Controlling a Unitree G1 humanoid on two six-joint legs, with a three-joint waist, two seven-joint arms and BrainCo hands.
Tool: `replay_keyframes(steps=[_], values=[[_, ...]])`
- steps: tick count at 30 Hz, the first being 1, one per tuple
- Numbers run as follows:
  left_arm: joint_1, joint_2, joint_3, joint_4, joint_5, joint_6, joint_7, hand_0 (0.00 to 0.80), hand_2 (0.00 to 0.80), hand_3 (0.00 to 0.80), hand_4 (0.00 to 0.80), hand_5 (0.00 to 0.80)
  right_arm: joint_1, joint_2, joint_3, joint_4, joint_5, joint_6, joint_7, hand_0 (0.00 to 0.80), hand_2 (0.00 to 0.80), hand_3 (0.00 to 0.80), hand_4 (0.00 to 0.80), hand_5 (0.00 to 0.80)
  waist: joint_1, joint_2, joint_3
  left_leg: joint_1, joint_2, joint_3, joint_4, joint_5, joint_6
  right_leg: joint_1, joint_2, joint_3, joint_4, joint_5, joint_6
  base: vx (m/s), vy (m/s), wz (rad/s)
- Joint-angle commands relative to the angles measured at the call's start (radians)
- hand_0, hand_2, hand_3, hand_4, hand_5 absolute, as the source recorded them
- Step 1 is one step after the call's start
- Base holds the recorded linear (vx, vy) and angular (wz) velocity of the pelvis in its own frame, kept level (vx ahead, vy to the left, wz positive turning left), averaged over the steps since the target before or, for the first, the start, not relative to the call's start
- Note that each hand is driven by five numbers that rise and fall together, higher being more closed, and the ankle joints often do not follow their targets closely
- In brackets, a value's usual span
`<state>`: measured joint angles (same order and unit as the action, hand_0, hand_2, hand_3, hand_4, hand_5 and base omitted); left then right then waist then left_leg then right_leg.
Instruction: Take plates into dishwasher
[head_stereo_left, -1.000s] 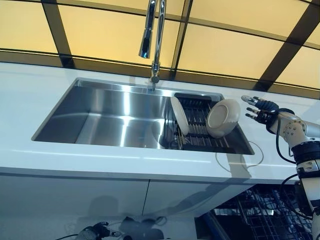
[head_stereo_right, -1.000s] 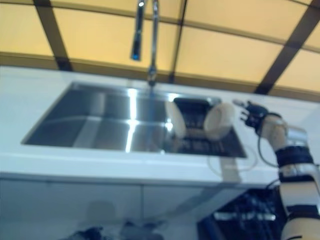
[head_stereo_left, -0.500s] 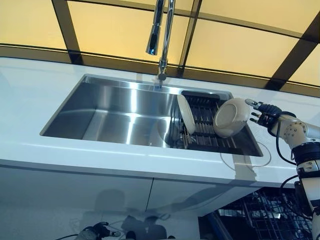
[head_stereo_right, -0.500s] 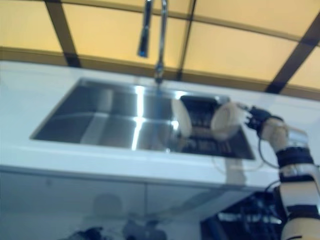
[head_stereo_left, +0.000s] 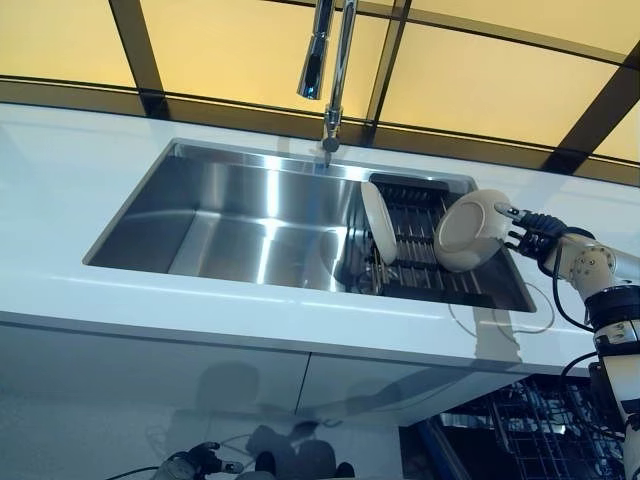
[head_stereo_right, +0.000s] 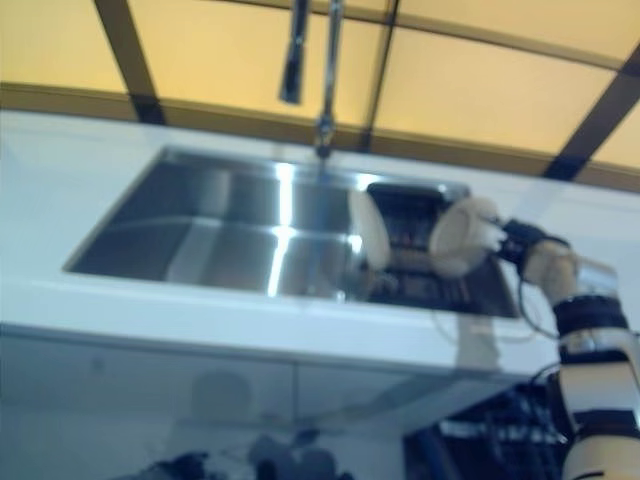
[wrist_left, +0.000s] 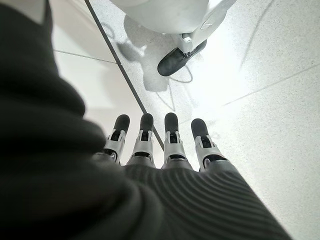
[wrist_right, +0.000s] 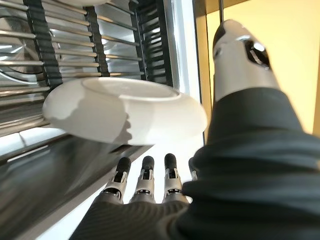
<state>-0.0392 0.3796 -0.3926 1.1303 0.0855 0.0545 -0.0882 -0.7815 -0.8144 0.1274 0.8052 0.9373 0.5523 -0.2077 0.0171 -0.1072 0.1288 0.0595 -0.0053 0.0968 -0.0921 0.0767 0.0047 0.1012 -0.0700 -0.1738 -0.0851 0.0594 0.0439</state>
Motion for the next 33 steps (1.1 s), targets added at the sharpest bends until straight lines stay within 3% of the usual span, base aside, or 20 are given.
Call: replay_keyframes(steps=[1,33], values=[[-0.046,0.008,-0.08,0.007,0.001,-0.016,0.004,0.0,0.0,0.0,0.0,0.0,-0.106,-0.052,-0.03,0.04,0.013,-0.061,-0.013,0.0,0.0,0.0,0.0,0.0,0.058,0.025,-0.006,0.03,0.017,0.014,0.012,-0.077,-0.013,-0.027,-0.042,-0.001,0.122,-0.04,0.075,0.0,0.0,0.0],[-0.056,0.006,-0.096,-0.003,0.006,-0.013,0.0,0.0,0.0,0.0,0.0,0.0,-0.101,-0.013,-0.006,0.004,-0.022,-0.089,0.03,0.0,0.0,0.0,0.0,0.0,0.057,0.033,0.01,0.025,0.02,0.014,0.016,-0.072,-0.019,-0.032,-0.041,-0.005,0.132,-0.047,0.068,0.0,0.0,0.0]])
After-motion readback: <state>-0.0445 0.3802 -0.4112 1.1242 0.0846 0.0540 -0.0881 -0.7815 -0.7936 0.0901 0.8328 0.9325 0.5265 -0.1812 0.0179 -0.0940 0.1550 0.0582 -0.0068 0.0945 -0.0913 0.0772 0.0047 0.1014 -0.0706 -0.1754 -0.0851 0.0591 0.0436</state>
